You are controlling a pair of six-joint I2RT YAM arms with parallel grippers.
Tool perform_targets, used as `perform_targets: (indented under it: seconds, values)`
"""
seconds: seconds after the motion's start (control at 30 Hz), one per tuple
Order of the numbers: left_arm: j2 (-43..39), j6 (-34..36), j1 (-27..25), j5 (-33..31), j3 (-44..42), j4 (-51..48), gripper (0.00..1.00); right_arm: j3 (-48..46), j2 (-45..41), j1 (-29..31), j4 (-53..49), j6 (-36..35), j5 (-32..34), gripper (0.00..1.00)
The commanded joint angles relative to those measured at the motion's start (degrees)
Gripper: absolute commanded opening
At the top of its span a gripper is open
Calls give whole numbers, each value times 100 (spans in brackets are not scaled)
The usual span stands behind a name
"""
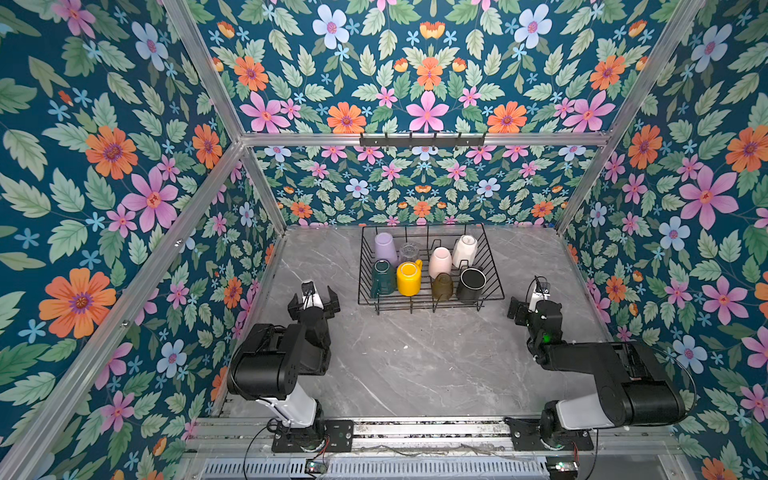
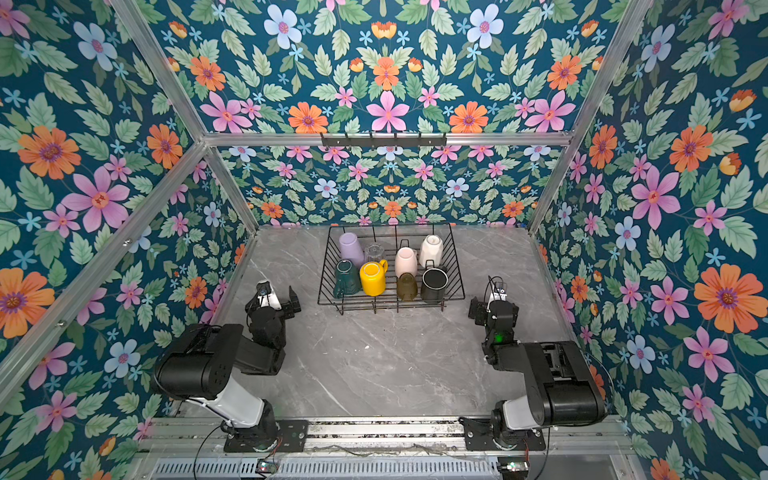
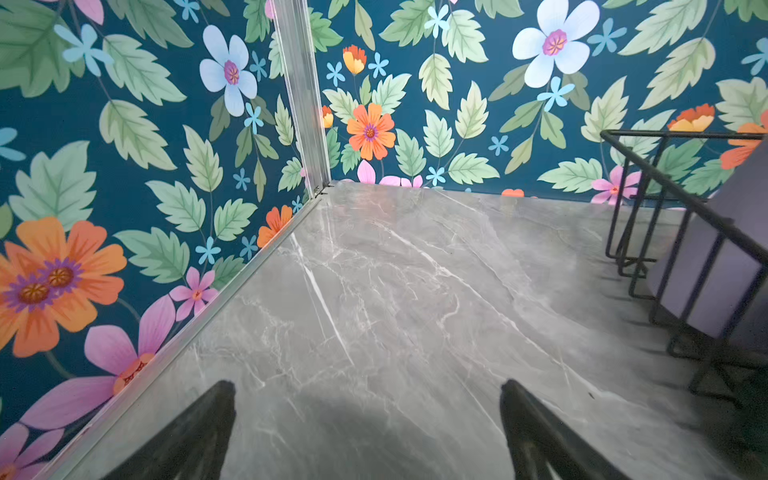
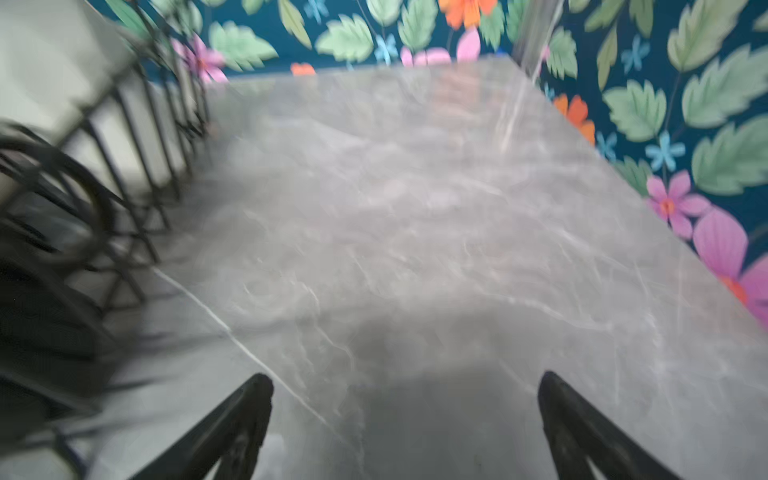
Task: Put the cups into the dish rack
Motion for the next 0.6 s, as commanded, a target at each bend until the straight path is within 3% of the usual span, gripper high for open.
perform_targets:
  seconds: [0.0,0.57]
  values:
    - [47,-47,47,139,60,-29,100,45,-57,2,277,-66,-37,99]
    - [0,-96,175,455,87,-163,100,55,-34,-2,279,-61,-39,99]
